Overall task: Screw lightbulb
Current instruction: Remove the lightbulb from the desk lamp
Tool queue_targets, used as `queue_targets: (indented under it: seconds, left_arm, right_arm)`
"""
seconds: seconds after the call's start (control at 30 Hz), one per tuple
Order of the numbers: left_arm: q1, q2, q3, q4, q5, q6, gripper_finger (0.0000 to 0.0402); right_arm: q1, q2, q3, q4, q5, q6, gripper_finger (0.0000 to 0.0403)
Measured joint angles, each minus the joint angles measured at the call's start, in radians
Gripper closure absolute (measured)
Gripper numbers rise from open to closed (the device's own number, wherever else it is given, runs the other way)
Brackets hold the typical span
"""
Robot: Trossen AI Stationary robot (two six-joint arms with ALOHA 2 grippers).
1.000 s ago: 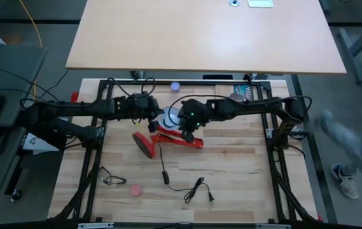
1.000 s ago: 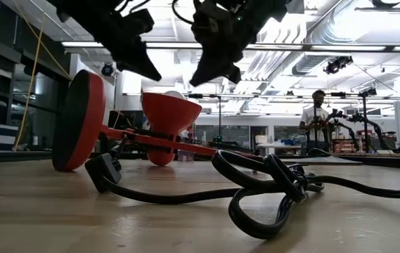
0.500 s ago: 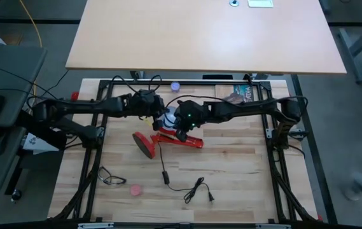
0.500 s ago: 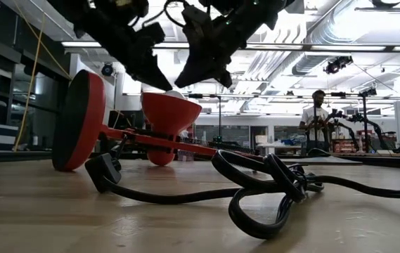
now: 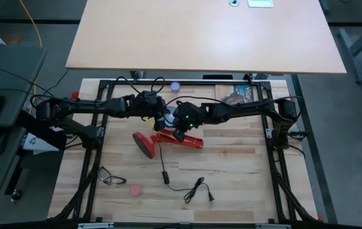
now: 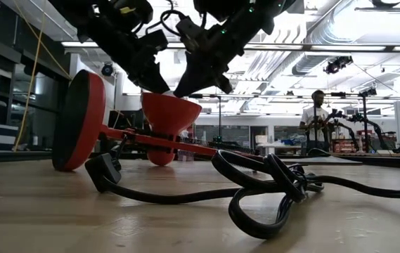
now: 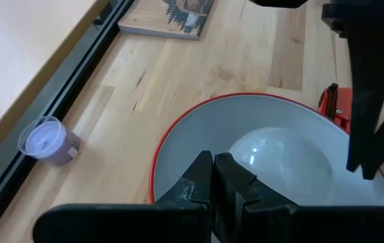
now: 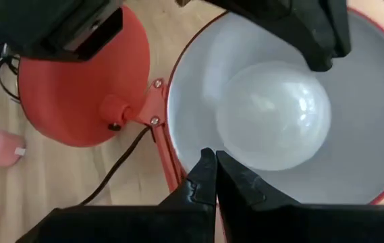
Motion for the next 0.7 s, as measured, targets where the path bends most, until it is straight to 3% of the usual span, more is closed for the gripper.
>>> queue_targets:
  seconds: [0.7]
  left_arm:
    - [-0.032,-0.02,0.0,-0.032,-0.009,-0.028,0.0401]
  right_arm:
    - [-0.034,0.03,0.0,0.01,0.004,-0.029,0.0403]
